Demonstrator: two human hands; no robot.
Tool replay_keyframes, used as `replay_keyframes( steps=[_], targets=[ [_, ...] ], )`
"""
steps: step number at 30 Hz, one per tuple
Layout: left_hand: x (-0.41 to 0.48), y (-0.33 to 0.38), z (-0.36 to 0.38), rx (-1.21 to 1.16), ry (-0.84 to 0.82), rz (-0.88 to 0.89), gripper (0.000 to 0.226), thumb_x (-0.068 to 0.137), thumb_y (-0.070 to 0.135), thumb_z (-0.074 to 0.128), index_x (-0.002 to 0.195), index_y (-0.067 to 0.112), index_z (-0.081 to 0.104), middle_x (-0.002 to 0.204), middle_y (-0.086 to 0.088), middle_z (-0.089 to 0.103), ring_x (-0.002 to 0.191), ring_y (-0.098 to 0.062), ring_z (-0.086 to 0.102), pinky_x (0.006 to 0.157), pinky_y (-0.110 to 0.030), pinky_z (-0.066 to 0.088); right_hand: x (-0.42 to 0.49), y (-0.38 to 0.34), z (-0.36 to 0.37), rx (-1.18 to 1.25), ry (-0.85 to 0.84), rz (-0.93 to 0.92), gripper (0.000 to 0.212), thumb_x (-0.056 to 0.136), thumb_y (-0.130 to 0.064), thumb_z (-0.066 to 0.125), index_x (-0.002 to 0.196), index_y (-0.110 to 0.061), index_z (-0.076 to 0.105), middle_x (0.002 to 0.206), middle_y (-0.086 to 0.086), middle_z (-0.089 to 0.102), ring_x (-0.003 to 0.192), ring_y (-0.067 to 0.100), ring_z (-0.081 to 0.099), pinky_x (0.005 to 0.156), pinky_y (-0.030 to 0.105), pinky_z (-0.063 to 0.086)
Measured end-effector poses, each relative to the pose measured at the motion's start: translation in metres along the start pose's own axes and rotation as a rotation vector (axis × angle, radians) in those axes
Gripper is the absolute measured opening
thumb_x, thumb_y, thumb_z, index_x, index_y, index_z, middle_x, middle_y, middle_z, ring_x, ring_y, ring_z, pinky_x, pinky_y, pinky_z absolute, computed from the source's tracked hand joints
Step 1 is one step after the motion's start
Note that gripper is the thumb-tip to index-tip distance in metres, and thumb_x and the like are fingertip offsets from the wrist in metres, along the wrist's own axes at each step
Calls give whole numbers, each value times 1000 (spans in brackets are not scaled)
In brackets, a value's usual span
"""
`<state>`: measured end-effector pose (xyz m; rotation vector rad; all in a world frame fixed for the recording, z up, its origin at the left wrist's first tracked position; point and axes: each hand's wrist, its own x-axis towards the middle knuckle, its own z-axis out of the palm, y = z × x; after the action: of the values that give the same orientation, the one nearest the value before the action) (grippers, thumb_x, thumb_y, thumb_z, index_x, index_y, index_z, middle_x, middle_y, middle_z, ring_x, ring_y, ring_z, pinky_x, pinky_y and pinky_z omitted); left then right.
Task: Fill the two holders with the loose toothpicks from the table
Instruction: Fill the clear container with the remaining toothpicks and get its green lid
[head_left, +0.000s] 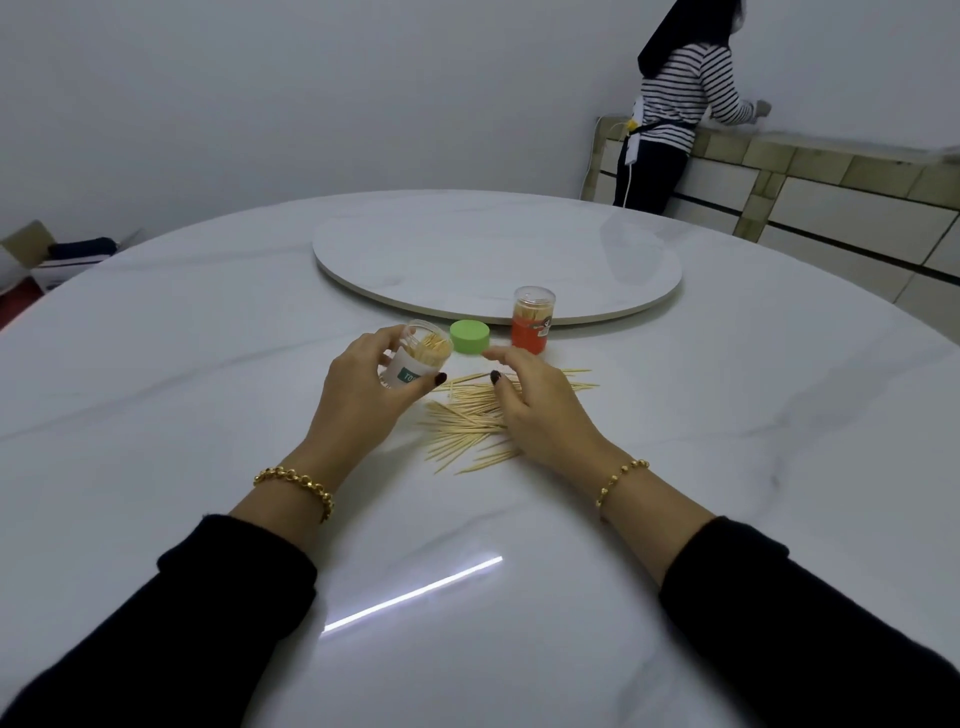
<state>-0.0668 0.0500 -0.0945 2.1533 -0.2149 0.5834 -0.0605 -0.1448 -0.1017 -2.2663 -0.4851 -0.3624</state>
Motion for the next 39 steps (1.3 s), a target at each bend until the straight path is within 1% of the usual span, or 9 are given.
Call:
replay_keyframes(
  steps=[4, 9, 13, 15, 20, 25, 31, 35, 39],
  targets=[
    [3, -9, -6, -14, 21, -48, 54, 76, 36, 77, 124, 20, 58, 114, 2, 60, 97, -11, 56, 71, -9, 40, 12, 7, 9, -193, -163, 3, 38, 99, -14, 38, 135, -11, 49, 139, 3, 49, 126, 19, 43, 104, 26, 32],
    [5, -12, -7, -30, 32, -81, 54, 75, 37, 77, 123, 19, 58, 113, 4, 61, 97, -10, 56, 69, -7, 40, 30, 5, 18, -308, -205, -24, 33, 99, -20, 40, 122, -12, 62, 133, 1, 54, 118, 21, 50, 104, 35, 35],
    [6, -11, -7, -30, 33, -82, 53, 75, 37, 77, 122, 22, 59, 113, 6, 60, 95, -8, 55, 68, -7, 40, 39, 0, 26, -281, -164, -19, 29, 95, -34, 51, 96, -16, 75, 110, -4, 65, 97, 16, 58, 84, 37, 48],
    [6, -12, -7, -32, 32, -77, 53, 75, 37, 78, 122, 22, 58, 113, 5, 60, 95, -9, 55, 70, -9, 41, 41, -2, 30, -276, -146, -49, 25, 90, -35, 59, 90, -17, 77, 101, -5, 68, 90, 15, 60, 77, 36, 50],
    [6, -12, -6, -24, 26, -71, 54, 76, 38, 77, 123, 20, 58, 113, 4, 59, 95, -8, 54, 69, -7, 40, 39, -4, 26, -257, -130, -46, 17, 88, -17, 62, 96, -18, 77, 102, -2, 72, 93, 15, 64, 85, 31, 51],
    [5, -8, -5, -18, 14, -51, 54, 76, 39, 76, 124, 22, 57, 114, 4, 59, 96, -9, 55, 71, -9, 41, 33, 0, 10, -288, -179, -100, 19, 88, -7, 61, 94, -17, 77, 99, 4, 71, 92, 20, 62, 84, 36, 49],
    [3, -3, -3, -16, -11, -21, 53, 77, 37, 76, 124, 21, 57, 115, 3, 59, 97, -8, 54, 69, -8, 41, 26, 7, -10, -335, -286, -189, 24, 91, -3, 56, 102, -13, 74, 104, 2, 69, 96, 19, 62, 85, 32, 49],
    [1, 1, -1, -12, -24, -10, 56, 77, 36, 75, 127, 19, 56, 115, 2, 59, 99, -10, 54, 69, -7, 40, 21, 13, -17, -372, -300, -193, 26, 93, -6, 55, 112, -13, 71, 113, 2, 65, 102, 17, 59, 87, 24, 45],
    [0, 4, 1, -10, -35, 4, 55, 77, 36, 76, 125, 20, 56, 115, 2, 59, 98, -10, 53, 67, -2, 39, 19, 14, -13, -383, -257, -205, 23, 92, -8, 58, 110, -12, 72, 109, 2, 64, 98, 18, 59, 84, 28, 47]
  ],
)
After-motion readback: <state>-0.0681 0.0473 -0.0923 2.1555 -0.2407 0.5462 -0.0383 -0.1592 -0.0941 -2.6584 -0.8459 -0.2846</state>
